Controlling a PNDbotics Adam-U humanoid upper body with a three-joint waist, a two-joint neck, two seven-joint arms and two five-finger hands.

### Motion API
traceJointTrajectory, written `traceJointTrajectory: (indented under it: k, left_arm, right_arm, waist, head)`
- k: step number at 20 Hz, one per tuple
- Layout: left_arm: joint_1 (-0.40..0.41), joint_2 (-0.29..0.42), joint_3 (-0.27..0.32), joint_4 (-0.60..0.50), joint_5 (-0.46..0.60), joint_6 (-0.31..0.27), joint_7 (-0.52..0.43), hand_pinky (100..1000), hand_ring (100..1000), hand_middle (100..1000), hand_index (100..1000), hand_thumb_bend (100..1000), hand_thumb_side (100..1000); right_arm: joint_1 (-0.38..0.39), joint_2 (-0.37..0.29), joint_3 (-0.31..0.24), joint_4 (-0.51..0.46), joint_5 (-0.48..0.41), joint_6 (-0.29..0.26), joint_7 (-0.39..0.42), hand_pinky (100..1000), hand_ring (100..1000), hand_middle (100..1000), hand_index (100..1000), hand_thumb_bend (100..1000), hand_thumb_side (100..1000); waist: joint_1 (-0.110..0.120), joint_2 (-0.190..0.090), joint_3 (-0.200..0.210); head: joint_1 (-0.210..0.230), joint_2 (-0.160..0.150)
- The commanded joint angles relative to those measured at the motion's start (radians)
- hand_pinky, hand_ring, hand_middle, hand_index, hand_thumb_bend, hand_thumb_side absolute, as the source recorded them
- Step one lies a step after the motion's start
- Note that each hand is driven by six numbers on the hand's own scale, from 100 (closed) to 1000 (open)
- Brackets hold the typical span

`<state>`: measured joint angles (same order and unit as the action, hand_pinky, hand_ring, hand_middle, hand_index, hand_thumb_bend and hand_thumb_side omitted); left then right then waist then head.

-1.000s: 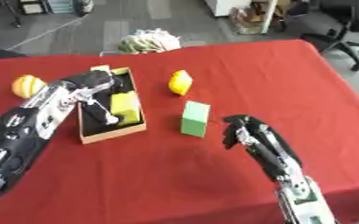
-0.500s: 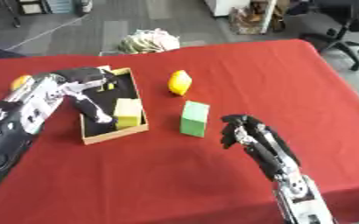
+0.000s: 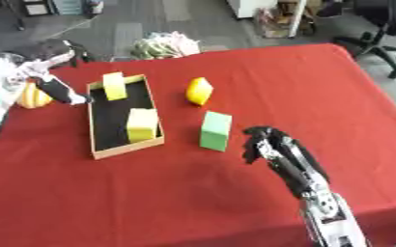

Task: Pick up objects on the table and place them in the box.

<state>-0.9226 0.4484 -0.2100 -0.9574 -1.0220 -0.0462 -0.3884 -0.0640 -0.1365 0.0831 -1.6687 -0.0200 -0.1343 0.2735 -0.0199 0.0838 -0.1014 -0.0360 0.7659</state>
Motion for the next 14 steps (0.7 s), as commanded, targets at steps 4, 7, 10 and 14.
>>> traceJointTrajectory:
  k: [4, 7, 10, 14]
  left_arm:
    - [-0.018, 0.081, 0.125, 0.165, -0.064, 0.09, 0.153, 788, 696, 740, 854, 416, 230]
    - [-0.009, 0.118, 0.148, 0.185, -0.054, 0.099, 0.192, 789, 702, 745, 853, 409, 231]
    - [-0.001, 0.15, 0.163, 0.186, -0.035, 0.112, 0.211, 786, 697, 741, 847, 395, 233]
    - [0.006, 0.165, 0.17, 0.191, -0.022, 0.132, 0.224, 777, 688, 729, 839, 390, 239]
  right_arm:
    - [-0.021, -0.021, -0.003, -0.013, 0.003, -0.002, -0.001, 495, 528, 522, 732, 100, 648]
    - [-0.045, -0.028, 0.002, -0.018, 0.003, -0.003, 0.002, 495, 528, 522, 732, 100, 654]
    - [-0.071, -0.034, 0.007, -0.024, 0.001, -0.004, 0.007, 494, 528, 522, 732, 100, 664]
    - [-0.093, -0.04, 0.009, -0.029, 0.0, -0.004, 0.008, 494, 528, 522, 732, 100, 665]
  waist:
    - [0.01, 0.016, -0.005]
    - [0.017, 0.05, -0.029]
    - [0.023, 0.085, -0.061]
    - [0.03, 0.116, -0.093]
  head:
    - [0.014, 0.004]
    - [0.046, -0.017]
    - [0.08, -0.054]
    - [0.12, -0.088]
